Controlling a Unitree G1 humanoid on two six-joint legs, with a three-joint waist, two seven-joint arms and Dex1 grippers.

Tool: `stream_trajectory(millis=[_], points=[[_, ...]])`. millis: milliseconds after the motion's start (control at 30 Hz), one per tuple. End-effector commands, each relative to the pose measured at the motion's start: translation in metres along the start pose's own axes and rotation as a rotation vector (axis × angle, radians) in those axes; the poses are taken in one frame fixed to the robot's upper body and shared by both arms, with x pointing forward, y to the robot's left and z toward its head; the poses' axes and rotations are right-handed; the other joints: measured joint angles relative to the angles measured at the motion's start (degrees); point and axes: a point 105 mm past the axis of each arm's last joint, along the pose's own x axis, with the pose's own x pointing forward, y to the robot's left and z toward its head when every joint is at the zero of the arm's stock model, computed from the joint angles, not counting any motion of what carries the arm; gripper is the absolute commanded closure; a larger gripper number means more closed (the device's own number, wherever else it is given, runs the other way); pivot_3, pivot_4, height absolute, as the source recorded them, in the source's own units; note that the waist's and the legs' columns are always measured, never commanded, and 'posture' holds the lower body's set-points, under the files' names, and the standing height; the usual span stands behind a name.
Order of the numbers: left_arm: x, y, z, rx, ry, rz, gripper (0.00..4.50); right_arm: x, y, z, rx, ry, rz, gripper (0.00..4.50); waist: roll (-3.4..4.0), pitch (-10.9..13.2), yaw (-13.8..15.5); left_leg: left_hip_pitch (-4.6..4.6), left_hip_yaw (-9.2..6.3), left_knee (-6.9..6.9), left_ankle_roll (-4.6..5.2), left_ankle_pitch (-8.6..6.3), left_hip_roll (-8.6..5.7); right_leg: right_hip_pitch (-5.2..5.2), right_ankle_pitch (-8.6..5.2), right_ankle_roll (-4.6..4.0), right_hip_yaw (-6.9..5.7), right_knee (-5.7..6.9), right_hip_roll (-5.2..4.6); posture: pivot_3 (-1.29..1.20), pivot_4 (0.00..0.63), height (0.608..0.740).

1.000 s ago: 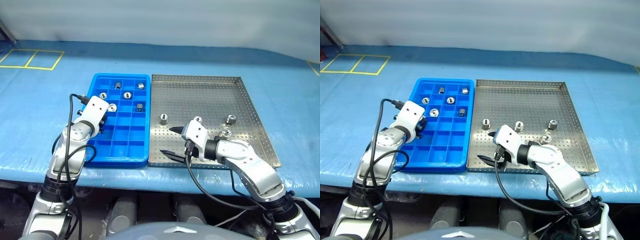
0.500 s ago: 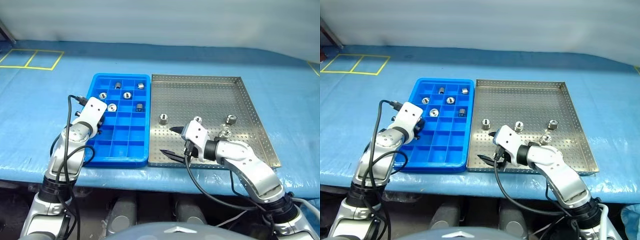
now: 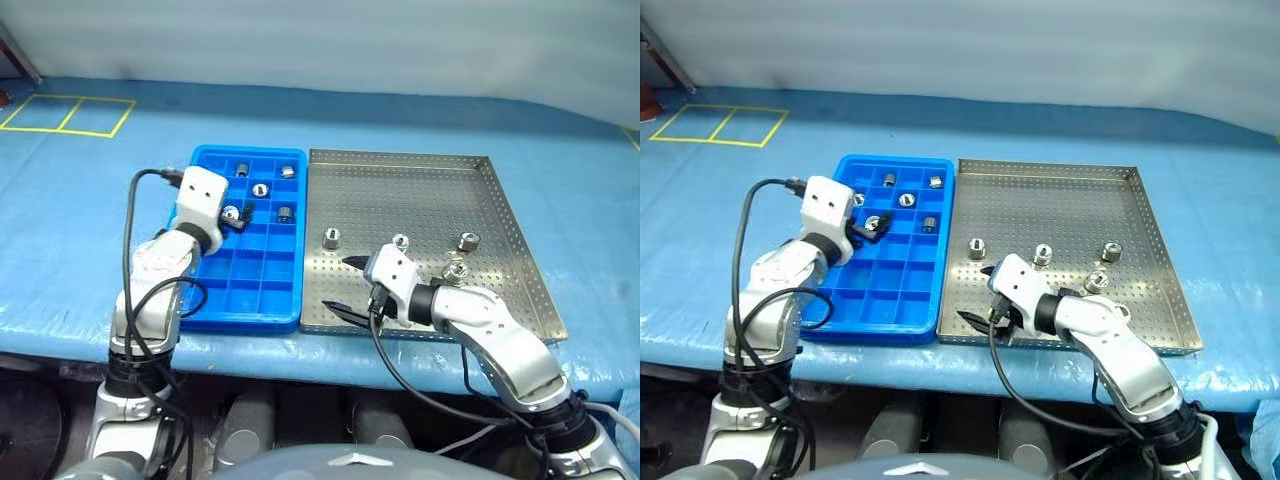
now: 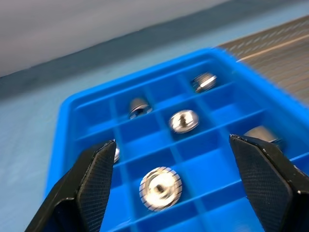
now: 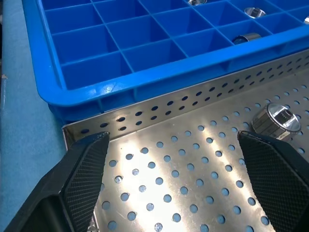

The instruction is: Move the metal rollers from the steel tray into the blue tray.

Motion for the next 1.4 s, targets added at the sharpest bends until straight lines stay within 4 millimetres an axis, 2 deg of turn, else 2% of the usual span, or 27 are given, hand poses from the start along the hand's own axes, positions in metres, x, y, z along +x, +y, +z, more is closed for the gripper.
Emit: stream_trajectory(millis=[33, 100, 367, 533, 900, 1000, 1167, 1367, 1400], points=[[0.013, -0.046, 0.023, 0.121, -0.053, -0.285, 0.41, -0.009, -0.003, 0.012, -0.029, -0.037, -0.046, 0.00, 0.00, 0.00, -0.19, 0.01, 0.01, 0.00, 0.00, 0.00, 0.00, 0.01, 0.00, 0.01, 0.01, 0.01, 0.01, 0.04, 0.150, 0.740], [0.024, -0.054, 0.015, 0.211, 0.009, -0.343, 0.41, -0.010, -0.003, 0.011, -0.025, -0.034, -0.060, 0.00, 0.01, -0.02, -0.74, 0.05, 0.03, 0.02, 0.00, 0.00, 0.00, 0.04, -0.01, 0.01, 0.03, 0.01, 0.03, 0.01, 0.150, 0.740], [0.059, -0.058, -0.010, 0.417, 0.192, -0.399, 0.41, -0.015, 0.000, 0.008, 0.000, -0.045, -0.126, 0.00, 0.02, -0.02, -3.79, 0.05, 0.03, -0.03, 0.00, 0.00, 0.05, -0.01, -0.01, 0.02, 0.07, 0.03, 0.12, -0.08, 0.150, 0.740], [0.074, -0.058, -0.024, 0.432, 0.254, -0.409, 0.41, -0.016, 0.000, 0.007, 0.007, -0.052, -0.158, 0.00, 0.01, -0.02, -4.96, 0.02, 0.03, -0.02, 0.01, 0.00, 0.04, -0.03, 0.00, 0.04, 0.09, 0.02, 0.12, -0.11, 0.150, 0.740], [0.077, -0.051, -0.056, 0.505, 0.394, -0.383, 0.41, -0.019, -0.001, 0.007, 0.001, -0.052, -0.179, 0.00, 0.03, -0.03, -6.38, 0.10, 0.06, -0.02, 0.01, 0.00, 0.07, 0.00, 0.02, 0.07, 0.16, 0.06, 0.16, -0.11, 0.150, 0.740], [0.075, -0.048, -0.061, 0.520, 0.417, -0.378, 0.98, -0.018, -0.001, 0.008, -0.001, -0.054, -0.176, 0.00, 0.03, -0.03, -6.65, 0.13, 0.07, -0.02, 0.01, 0.00, 0.09, 0.01, 0.02, 0.07, 0.18, 0.08, 0.18, -0.11, 0.150, 0.740], [0.073, -0.044, -0.064, 0.557, 0.440, -0.375, 2.60, -0.016, -0.001, 0.008, -0.005, -0.056, -0.173, 0.00, 0.04, -0.04, -7.24, 0.15, 0.07, -0.02, 0.01, 0.00, 0.11, 0.01, 0.02, 0.07, 0.19, 0.11, 0.21, -0.09, 0.150, 0.740], [0.073, -0.041, -0.062, 0.562, 0.435, -0.368, 2.60, -0.013, -0.002, 0.009, -0.011, -0.059, -0.170, 0.00, 0.04, -0.04, -7.73, 0.16, 0.07, -0.02, 0.01, 0.00, 0.13, 0.00, 0.05, 0.13, 0.20, 0.14, 0.23, -0.09, 0.150, 0.740], [0.073, -0.041, -0.060, 0.549, 0.423, -0.366, 2.78, -0.013, -0.002, 0.009, -0.012, -0.057, -0.170, 0.00, 0.04, -0.04, -7.74, 0.17, 0.07, -0.02, 0.01, 0.00, 0.13, 0.00, 0.07, 0.16, 0.20, 0.15, 0.23, -0.09, 0.150, 0.740]])
